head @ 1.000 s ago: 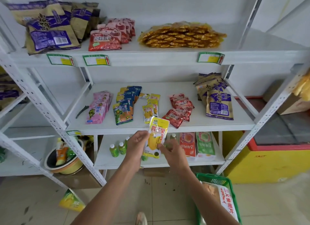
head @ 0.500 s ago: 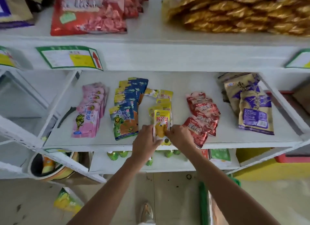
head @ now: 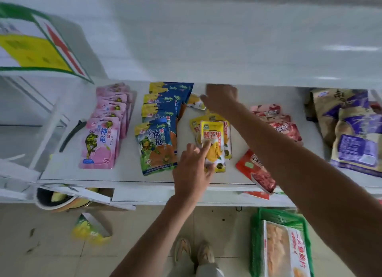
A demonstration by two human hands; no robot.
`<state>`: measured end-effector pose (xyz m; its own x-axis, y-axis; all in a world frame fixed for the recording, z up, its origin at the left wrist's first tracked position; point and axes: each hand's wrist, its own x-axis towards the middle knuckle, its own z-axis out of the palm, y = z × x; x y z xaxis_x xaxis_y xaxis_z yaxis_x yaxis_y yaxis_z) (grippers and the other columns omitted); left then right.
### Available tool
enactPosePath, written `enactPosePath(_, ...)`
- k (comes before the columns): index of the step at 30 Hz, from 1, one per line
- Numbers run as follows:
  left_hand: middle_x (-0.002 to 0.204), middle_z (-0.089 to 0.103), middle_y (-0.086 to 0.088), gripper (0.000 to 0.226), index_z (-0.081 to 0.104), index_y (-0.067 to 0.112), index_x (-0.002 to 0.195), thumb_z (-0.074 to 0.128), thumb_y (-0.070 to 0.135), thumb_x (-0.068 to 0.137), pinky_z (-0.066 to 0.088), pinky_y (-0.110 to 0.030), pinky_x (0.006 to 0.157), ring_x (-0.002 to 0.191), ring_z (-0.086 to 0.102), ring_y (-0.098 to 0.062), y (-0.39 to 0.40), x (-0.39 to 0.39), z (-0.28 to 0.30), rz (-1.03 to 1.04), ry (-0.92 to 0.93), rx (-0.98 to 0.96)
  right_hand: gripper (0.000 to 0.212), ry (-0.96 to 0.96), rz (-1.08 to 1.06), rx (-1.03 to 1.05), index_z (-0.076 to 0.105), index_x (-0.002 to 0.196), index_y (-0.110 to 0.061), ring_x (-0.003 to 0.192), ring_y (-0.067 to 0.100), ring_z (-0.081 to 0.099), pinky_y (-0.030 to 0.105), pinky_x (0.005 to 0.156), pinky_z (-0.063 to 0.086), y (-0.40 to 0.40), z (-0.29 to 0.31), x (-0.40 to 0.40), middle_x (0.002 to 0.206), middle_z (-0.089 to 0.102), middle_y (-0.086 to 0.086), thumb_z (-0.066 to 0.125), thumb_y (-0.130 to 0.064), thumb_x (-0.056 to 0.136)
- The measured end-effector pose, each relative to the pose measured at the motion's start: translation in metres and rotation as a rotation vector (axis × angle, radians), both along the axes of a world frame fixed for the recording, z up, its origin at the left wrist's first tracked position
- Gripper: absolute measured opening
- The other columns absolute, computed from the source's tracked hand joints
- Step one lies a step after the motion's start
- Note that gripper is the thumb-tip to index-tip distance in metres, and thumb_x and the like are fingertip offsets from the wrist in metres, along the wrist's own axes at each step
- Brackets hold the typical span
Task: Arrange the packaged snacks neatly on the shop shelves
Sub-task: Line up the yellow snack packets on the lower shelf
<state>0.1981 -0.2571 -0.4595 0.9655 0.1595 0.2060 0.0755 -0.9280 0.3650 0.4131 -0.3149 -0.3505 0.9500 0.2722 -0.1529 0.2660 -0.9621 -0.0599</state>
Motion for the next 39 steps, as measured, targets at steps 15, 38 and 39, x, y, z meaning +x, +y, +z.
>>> enactPosePath(15, 0.125, 0.055, 0.000, 0.063, 0.041, 0.033, 0.153, 0.064, 0.047, 0.096, 0.051, -0.023, 0.062, 0.096, 0.060, -0.013, 0.000, 0.028, -0.006, -0.003, -0.083, 0.016, 0.044, -0.309, -0.307, 0.249, 0.063, 0.135, -0.023, 0.133, 0.030, 0.053, 0.039, 0.107, 0.034, -0.010, -0.013, 0.045, 0.139, 0.063, 0.008, 0.064, -0.040, 0.094)
enactPosePath(38, 0.104, 0.080, -0.012, 0.031, 0.071, 0.009, 0.117, 0.081, 0.019, 0.089, 0.063, -0.043, 0.083, 0.095, 0.078, -0.031, -0.122, -0.231, 0.208, -0.047, 0.040, -1.446, 0.037, 0.556, -0.075, 1.391, 0.068, 0.123, -0.040, 0.113, 0.005, 0.064, 0.046, 0.106, 0.047, -0.205, 0.081, -0.459, 0.121, 0.072, -0.011, 0.050, -0.064, 0.102)
enactPosePath(39, 0.107, 0.080, -0.011, 0.030, 0.072, 0.011, 0.118, 0.080, 0.019, 0.091, 0.062, -0.046, 0.090, 0.100, 0.077, -0.032, -0.127, -0.242, 0.216, -0.061, 0.015, -1.420, 0.039, 0.477, -0.079, 1.377, 0.071, 0.116, -0.030, 0.102, 0.005, 0.064, 0.048, 0.100, 0.051, -0.207, 0.085, -0.468, 0.113, 0.074, 0.003, 0.055, -0.061, 0.100)
